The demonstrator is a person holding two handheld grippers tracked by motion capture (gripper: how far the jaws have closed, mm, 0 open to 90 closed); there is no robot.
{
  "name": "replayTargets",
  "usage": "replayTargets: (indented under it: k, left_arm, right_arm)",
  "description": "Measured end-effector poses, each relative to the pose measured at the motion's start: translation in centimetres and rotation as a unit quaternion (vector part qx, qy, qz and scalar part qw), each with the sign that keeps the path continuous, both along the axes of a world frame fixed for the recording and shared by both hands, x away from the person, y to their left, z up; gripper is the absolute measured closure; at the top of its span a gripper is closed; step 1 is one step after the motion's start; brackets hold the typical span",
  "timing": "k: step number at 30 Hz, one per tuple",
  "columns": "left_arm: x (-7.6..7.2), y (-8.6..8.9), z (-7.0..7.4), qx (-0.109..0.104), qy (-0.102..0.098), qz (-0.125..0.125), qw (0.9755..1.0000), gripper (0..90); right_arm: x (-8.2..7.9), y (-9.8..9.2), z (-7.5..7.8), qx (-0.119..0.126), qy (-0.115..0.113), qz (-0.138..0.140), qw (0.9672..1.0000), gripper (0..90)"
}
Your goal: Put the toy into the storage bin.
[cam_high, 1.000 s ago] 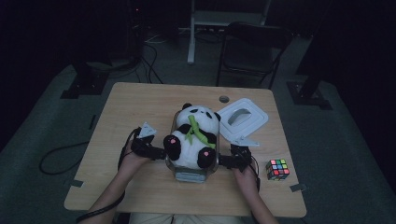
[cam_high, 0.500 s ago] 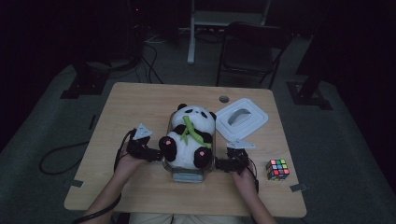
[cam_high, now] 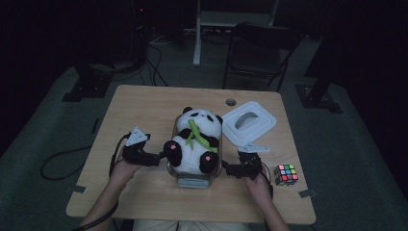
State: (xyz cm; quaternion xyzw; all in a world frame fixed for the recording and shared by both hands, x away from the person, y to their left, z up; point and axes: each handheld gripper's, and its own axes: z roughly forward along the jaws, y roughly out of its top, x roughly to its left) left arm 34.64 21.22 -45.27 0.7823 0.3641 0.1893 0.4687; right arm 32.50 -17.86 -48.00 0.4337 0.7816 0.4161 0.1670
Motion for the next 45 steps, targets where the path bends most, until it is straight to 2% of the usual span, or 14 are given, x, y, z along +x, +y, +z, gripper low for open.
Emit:
replayTargets:
  k: [3,7,10,16,19,21,25,27,30,31,35,37,40,45]
  left_arm:
    - [-0.3,0.8,0.9,-0.028,0.003,0.010,0.9996,4.2]
    - [-0.7,1.4,2.3,-0.035,0.043,-0.003,0.9985,5.1]
    - [-1.4,1.3,3.4,-0.025,0.043,-0.027,0.9984,5.9]
    - [-2.6,0.8,6.1,-0.033,0.013,-0.048,0.9982,8.7]
    - [-3.4,0.4,7.8,-0.037,-0.017,-0.050,0.9979,15.6]
    - [-4.0,0.1,8.7,-0.038,-0.035,-0.067,0.9964,20.6]
    - [-4.9,-0.8,10.0,-0.043,-0.050,-0.108,0.9919,40.6]
    - [-5.1,-1.1,10.4,-0.053,-0.052,-0.128,0.9891,43.8]
    - [-5.5,-1.8,10.7,-0.049,-0.060,-0.143,0.9867,50.6]
    - [-5.5,-1.9,10.8,-0.043,-0.062,-0.150,0.9859,57.7]
    - [-5.4,-2.7,10.7,-0.019,-0.062,-0.153,0.9861,67.1]
    - [-5.5,-3.0,10.6,-0.011,-0.061,-0.163,0.9846,73.3]
    - [-5.7,-3.4,10.4,0.004,-0.060,-0.167,0.9841,76.5]
    - [-5.4,-3.4,9.6,0.003,-0.043,-0.175,0.9836,76.5]
  right_arm:
    - [-0.4,-0.6,1.3,0.013,-0.007,0.008,0.9999,18.8]
    - [-0.9,-1.6,3.2,0.035,-0.013,0.011,0.9992,20.4]
    - [-1.2,-2.4,4.7,0.086,0.004,0.013,0.9962,12.7]
    - [-2.5,-2.5,7.6,0.113,-0.038,0.052,0.9915,17.3]
    - [-3.7,-2.0,9.1,0.099,-0.079,0.062,0.9899,45.5]
    - [-4.2,-1.6,10.0,0.092,-0.091,0.069,0.9892,62.0]
    - [-4.6,-0.6,11.4,0.082,-0.108,0.081,0.9875,79.5]
    - [-4.7,-0.2,12.0,0.081,-0.110,0.093,0.9863,88.4]
    - [-4.8,0.6,12.8,0.080,-0.112,0.110,0.9844,90.0]
    - [-4.9,0.8,13.0,0.081,-0.114,0.115,0.9835,90.0]
    - [-5.2,2.0,13.6,0.076,-0.112,0.139,0.9811,90.0]
    - [-5.3,2.5,13.6,0.078,-0.108,0.152,0.9794,90.0]
    - [-5.4,3.3,13.3,0.074,-0.100,0.168,0.9780,90.0]
    - [-5.3,4.2,12.2,0.065,-0.080,0.182,0.9778,90.0]
